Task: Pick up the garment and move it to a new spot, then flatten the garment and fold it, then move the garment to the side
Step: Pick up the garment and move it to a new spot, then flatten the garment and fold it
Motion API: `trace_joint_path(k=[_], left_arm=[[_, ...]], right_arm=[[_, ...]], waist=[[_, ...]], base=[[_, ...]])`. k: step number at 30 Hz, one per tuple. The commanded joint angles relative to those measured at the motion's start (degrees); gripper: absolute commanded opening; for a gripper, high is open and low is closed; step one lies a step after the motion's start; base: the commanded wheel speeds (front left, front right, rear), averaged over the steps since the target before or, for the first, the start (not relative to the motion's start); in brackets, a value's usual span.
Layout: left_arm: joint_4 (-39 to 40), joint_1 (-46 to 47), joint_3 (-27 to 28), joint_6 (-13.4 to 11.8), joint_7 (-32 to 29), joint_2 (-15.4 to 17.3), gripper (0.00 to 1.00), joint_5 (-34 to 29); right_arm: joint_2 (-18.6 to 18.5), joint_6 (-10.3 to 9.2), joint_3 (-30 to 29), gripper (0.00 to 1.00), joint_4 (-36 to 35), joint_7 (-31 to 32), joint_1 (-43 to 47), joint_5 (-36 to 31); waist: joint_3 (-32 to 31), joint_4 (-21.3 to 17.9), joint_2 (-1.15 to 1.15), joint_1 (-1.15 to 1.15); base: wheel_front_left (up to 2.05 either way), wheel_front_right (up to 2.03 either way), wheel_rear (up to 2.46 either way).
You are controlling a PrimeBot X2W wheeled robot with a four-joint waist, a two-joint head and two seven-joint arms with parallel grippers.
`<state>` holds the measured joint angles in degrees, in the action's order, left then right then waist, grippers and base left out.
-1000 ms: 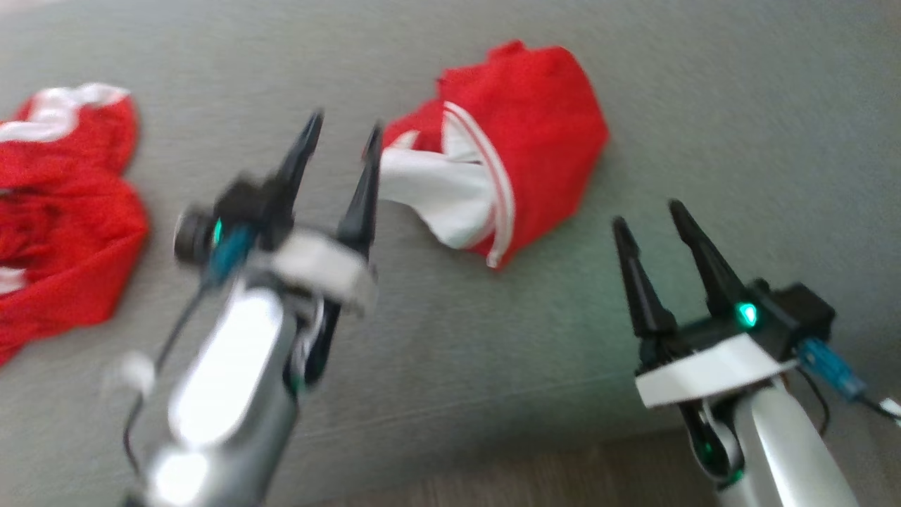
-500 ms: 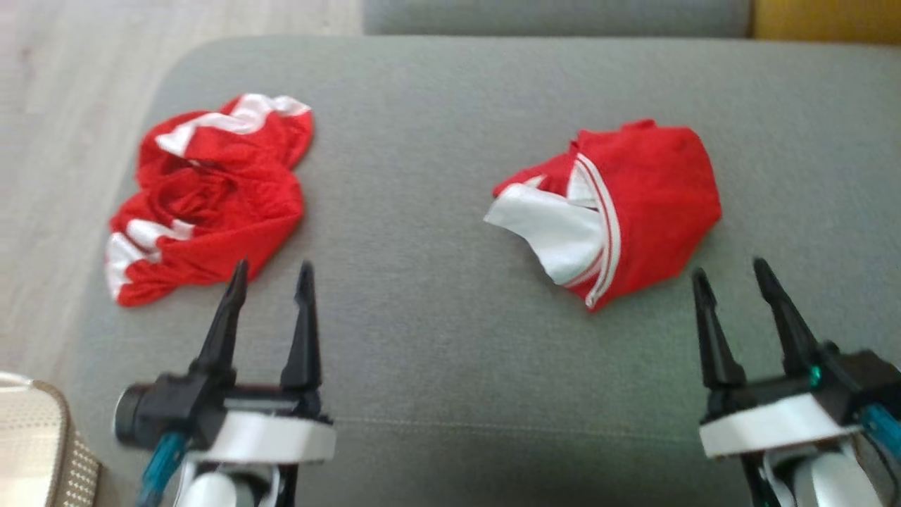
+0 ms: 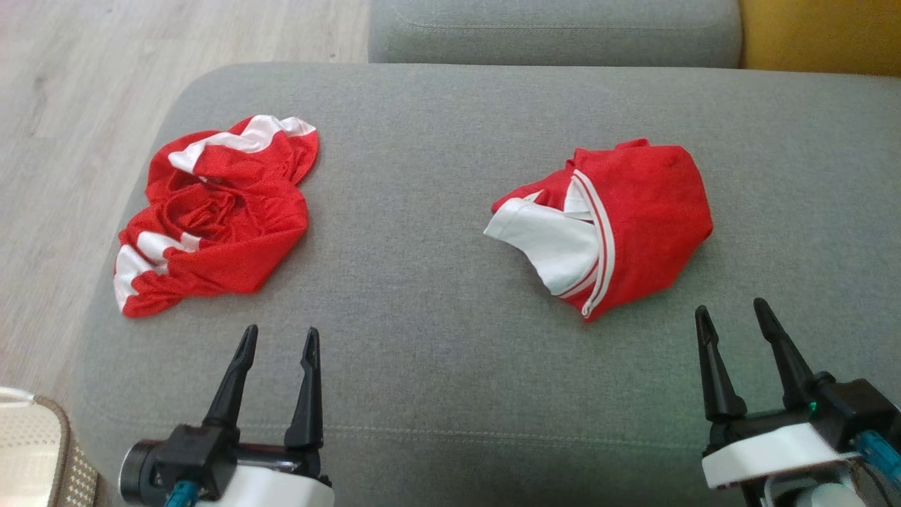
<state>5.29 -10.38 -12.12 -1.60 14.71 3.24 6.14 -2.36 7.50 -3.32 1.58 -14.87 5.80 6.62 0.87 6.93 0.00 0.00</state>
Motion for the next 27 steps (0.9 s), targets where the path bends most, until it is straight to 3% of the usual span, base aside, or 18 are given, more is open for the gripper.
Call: trace_joint_path(k=[1, 23, 27], left_arm=[[1.9, 2.1, 1.7, -0.4, 0.3, -0.3, 1.00, -0.4], [1.8, 2.2, -0.2, -1.8, 0.3, -0.4, 1.00, -1.6], [-0.4, 4.0, -2.1, 0.1, 0.3, -0.4, 1.00, -0.6]], right_arm=[[-0.5, -0.01, 1.5, 1.00, -1.7, -0.1, -1.2, 0.2], [-0.5, -0.01, 2.9, 1.00, -1.3, -0.1, -1.6, 0.3], [-0.5, -0.01, 3.5, 1.00, -2.2, -0.1, -3.3, -0.2]], waist=[[0.1, -0.1, 0.00, 0.00], [0.7, -1.3, 0.00, 0.00], [3.7, -2.2, 0.00, 0.00]], base=[[0.00, 0.00, 0.00], [0.00, 0.00, 0.00], [0.00, 0.00, 0.00]])
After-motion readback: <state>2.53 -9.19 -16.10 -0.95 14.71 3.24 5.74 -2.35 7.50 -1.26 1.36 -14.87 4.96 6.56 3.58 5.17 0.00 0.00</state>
